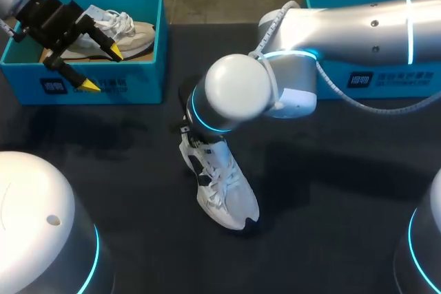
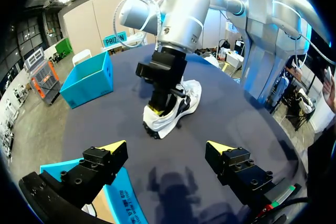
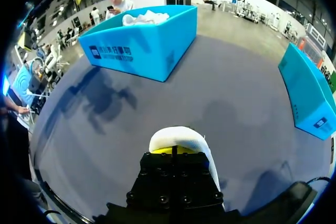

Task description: Take the shoe out of the shoebox, open the shoe tongue, remove and reinsert the insole, then place the shoe into the shoebox

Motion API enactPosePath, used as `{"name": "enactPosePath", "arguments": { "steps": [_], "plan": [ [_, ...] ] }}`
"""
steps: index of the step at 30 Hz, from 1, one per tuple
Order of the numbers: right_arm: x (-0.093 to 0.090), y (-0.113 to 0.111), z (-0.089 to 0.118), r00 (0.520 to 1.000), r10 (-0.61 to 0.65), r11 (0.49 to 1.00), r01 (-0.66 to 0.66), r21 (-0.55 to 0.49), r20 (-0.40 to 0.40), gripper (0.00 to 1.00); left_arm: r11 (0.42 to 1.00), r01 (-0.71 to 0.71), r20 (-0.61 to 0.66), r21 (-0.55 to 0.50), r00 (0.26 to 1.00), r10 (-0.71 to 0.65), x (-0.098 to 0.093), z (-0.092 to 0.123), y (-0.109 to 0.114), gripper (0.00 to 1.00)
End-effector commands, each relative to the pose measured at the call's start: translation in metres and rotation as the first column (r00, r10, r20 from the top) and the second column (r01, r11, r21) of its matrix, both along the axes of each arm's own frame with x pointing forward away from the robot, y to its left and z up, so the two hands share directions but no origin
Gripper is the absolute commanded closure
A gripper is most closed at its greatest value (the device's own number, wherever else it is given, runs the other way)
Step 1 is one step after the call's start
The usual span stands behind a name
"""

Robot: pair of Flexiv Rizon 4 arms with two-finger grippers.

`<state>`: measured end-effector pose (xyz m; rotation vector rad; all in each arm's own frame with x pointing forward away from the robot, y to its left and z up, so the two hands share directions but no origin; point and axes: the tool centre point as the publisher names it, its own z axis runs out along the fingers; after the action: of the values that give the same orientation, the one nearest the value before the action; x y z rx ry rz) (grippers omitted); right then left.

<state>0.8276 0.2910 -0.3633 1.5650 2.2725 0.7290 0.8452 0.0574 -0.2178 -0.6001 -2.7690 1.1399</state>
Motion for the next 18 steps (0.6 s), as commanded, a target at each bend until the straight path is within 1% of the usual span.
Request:
{"name": "enactPosePath", "arguments": {
  "steps": [1, 5, 11, 18],
  "plan": [
    [0.011, 0.006, -0.011, 1.0, 0.013, 1.0, -0.013, 0.012, -0.027, 1.0, 1.0, 0.002, -0.001, 0.003, 1.0, -0.002, 0.001, 0.0, 0.0, 0.0],
    [0.014, 0.009, -0.021, 0.998, 0.018, 1.0, -0.017, 0.017, -0.059, 1.0, 1.0, 0.002, -0.001, 0.003, 1.0, -0.002, 0.001, 0.0, 0.0, 0.0],
    [0.013, 0.009, -0.031, 0.996, 0.012, 1.0, -0.01, 0.022, -0.088, 1.0, 1.0, 0.002, -0.001, 0.003, 1.0, -0.002, 0.001, 0.0, 0.0, 0.0],
    [0.011, 0.007, -0.032, 0.992, 0.009, 1.0, -0.012, -0.02, -0.129, 1.0, 1.0, 0.002, -0.001, 0.003, 1.0, -0.002, 0.001, 0.0, 0.0, 0.0]
  ]
}}
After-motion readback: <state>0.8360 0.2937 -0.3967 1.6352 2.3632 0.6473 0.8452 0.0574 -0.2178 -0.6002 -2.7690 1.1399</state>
